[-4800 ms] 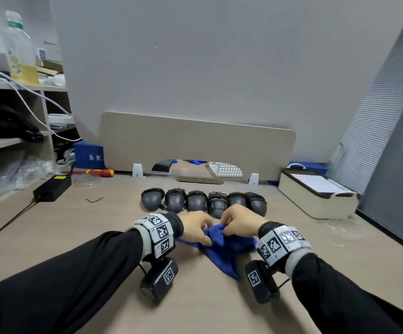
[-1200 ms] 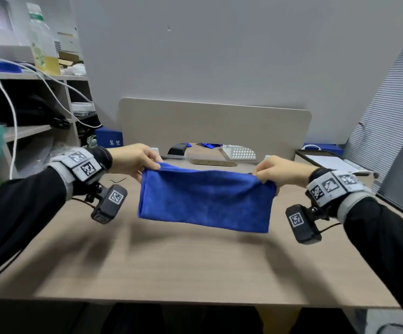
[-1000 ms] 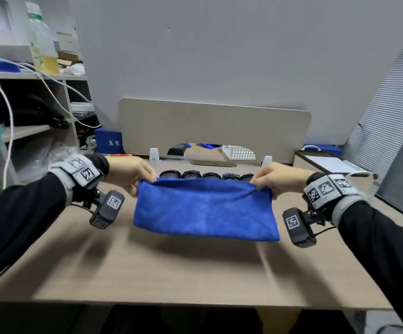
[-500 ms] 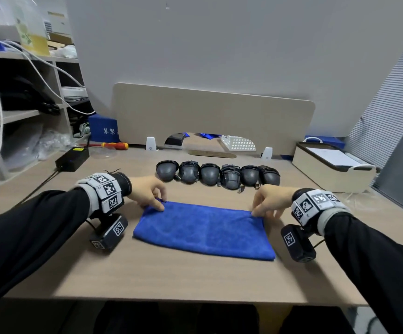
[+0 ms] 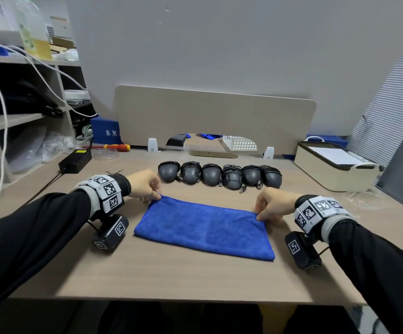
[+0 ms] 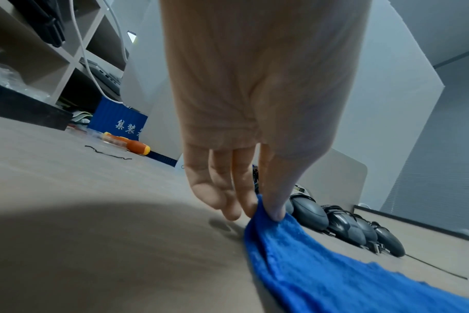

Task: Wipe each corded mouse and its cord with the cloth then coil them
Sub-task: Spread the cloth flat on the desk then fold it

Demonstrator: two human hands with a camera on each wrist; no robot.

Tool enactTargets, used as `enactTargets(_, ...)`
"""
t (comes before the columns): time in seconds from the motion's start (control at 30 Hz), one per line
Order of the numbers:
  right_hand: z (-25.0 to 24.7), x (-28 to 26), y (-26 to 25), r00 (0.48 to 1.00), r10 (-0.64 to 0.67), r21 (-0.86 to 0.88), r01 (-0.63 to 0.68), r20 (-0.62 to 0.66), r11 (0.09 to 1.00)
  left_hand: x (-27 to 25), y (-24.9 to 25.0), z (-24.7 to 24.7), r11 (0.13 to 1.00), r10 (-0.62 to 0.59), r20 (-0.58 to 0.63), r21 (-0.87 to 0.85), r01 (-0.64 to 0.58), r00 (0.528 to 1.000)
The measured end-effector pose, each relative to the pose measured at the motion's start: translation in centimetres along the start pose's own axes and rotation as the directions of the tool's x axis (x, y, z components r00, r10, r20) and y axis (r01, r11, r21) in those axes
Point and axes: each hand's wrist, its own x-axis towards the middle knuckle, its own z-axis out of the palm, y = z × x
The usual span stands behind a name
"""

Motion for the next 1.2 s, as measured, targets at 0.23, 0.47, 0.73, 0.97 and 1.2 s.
enactTargets(0.23, 0.1, 0.2, 0.1, 0.998, -0.007, -0.004, 0.007, -0.063, 1.000, 0.5, 0.4, 0.8, 0.996, -0.032, -0.082, 0.075, 0.038, 0.996)
enactTargets(0.47, 0.3, 0.3, 0.2, 0.999, 0.032, 0.067, -0.035, 0.032, 0.997, 0.4, 0.6, 1.0, 0.979, 0.081, -0.008, 0.190, -0.078, 0.997)
enactTargets(0.73, 0.3, 0.2, -0.1, 0.999, 0.044, 0.054, -0.045, 0.021, 0.997, 1.1, 0.4, 1.1, 0.987, -0.015, 0.024, 0.159, 0.011, 1.000)
enactTargets(0.97, 0.1, -0.1, 0.0, 0.998, 0.055, 0.098, -0.056, 0.016, 0.994, 1.0, 0.5, 1.1, 0.998, -0.032, 0.053, 0.059, 0.029, 0.998)
enactTargets(1.2, 0.1, -0.3, 0.2, 0.999, 0.018, 0.106, -0.014, -0.032, 0.994, 0.9, 0.5, 1.0, 0.999, 0.016, 0.039, 0.030, -0.017, 0.999)
